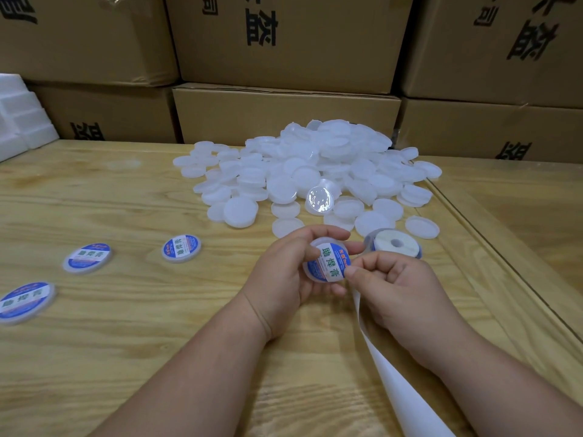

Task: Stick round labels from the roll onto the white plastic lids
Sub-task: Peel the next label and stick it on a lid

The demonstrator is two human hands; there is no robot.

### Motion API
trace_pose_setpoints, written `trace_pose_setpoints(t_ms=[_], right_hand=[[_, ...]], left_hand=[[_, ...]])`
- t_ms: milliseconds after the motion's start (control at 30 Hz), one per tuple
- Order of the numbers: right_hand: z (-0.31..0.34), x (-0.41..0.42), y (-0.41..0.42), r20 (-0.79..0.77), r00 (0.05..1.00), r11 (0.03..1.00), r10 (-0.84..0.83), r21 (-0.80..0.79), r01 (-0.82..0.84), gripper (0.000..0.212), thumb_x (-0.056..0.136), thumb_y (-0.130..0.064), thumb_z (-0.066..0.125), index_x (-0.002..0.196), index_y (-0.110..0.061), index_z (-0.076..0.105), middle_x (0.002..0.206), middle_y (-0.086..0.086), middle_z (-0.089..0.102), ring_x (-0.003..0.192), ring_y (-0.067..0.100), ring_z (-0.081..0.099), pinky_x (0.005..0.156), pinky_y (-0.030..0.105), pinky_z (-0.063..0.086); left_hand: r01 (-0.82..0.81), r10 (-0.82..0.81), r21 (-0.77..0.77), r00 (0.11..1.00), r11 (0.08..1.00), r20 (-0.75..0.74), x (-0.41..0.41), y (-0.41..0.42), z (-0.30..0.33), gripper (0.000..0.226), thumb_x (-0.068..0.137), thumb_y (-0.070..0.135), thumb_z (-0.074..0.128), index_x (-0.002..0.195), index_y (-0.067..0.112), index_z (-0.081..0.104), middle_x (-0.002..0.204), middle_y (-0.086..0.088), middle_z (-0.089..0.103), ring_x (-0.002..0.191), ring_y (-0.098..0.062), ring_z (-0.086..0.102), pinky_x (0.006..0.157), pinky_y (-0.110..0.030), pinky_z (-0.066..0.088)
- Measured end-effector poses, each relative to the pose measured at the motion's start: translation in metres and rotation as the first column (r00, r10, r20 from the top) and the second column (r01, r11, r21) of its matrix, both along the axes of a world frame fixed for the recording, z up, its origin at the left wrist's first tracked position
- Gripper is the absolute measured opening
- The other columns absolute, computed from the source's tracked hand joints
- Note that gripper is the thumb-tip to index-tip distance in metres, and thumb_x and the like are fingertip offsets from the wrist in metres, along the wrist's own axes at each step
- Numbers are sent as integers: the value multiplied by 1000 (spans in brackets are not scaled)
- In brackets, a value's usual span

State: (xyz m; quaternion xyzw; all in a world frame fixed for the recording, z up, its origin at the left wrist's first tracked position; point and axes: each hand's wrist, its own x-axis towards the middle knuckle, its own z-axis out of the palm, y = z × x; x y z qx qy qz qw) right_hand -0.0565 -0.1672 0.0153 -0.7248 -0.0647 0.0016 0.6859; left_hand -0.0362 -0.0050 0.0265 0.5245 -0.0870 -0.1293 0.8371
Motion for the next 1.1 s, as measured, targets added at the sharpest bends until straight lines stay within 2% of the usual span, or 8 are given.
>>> trace_pose_setpoints(t_ms=[233, 433, 533, 633, 767, 967, 1033, 1100], right_hand=[[-1, 1, 0, 8, 1000, 1000, -18, -21, 18, 17, 78, -33, 69, 77, -17, 73, 43, -10, 48, 36, 3, 29, 37, 15, 25], [-2, 0, 0, 12, 1000, 1000, -17, 2, 17, 19, 95, -9, 68, 77, -8, 73, 45, -9, 56, 33, -1, 38, 38, 8, 30], [-2, 0, 0, 13, 1000, 1000, -23, 4, 23, 19, 96, -10, 66, 79, -11, 76, 43, -13, 52, 34, -2, 40, 39, 6, 31], [-2, 0, -1, 12, 999, 999, -30, 14, 29, 15, 96, -9, 65, 92, -13, 79, 43, -15, 49, 35, -2, 43, 40, 5, 32], [0, 1, -2, 19, 1000, 1000, -22, 9, 22, 20, 85, -28, 67, 100, -29, 80, 49, -9, 31, 40, 7, 24, 39, 16, 26], [-2, 0, -4, 0, 999, 999, -42, 32, 42, 22, 97, -12, 65, 96, -30, 78, 50, -9, 34, 41, 5, 29, 40, 14, 29], [-1, 0, -4, -5, 999, 999, -40, 30, 40, 22, 98, -12, 64, 94, -28, 78, 50, -9, 34, 40, 5, 29, 40, 14, 29], [-1, 1, -3, -9, 999, 999, -45, 31, 45, 22, 98, -11, 63, 92, -27, 77, 50, -8, 33, 40, 5, 29, 40, 14, 28]], left_hand=[[-22, 22, 20, 1000, 1000, 13, 1, 0, -1, 41, 69, 11, 44, 102, 6, 68, 107, -22, 74, 88, -32, 71, 57, -33, 57], [-42, 41, 20, 999, 999, 26, 1, 0, -4, 39, 74, 7, 42, 98, 9, 72, 106, -21, 75, 89, -32, 71, 57, -33, 57], [-56, 54, 29, 997, 998, 47, 3, 0, -5, 40, 78, -3, 39, 99, 10, 72, 106, -21, 75, 89, -31, 72, 57, -32, 57], [-100, 97, 68, 994, 993, 55, 5, 0, -8, 48, 67, 0, 41, 106, 11, 68, 107, -15, 76, 93, -28, 74, 58, -29, 57], [-209, 201, 85, 975, 974, 100, 6, 0, -12, 50, 69, 2, 47, 114, 18, 62, 107, -7, 77, 103, -24, 74, 61, -25, 57], [-305, 298, 88, 951, 948, 80, 9, 3, -12, 43, 77, 23, 79, 117, 21, 64, 104, -3, 78, 93, -20, 75, 54, -21, 52], [-330, 324, 92, 943, 940, 69, 9, 4, -10, 25, 93, 32, 70, 115, 22, 64, 100, -5, 79, 87, -22, 77, 48, -21, 51], [-334, 329, 104, 942, 937, 58, 8, 5, -8, 20, 104, 42, 50, 114, 30, 63, 93, -8, 79, 69, -22, 76, 41, -23, 48]])
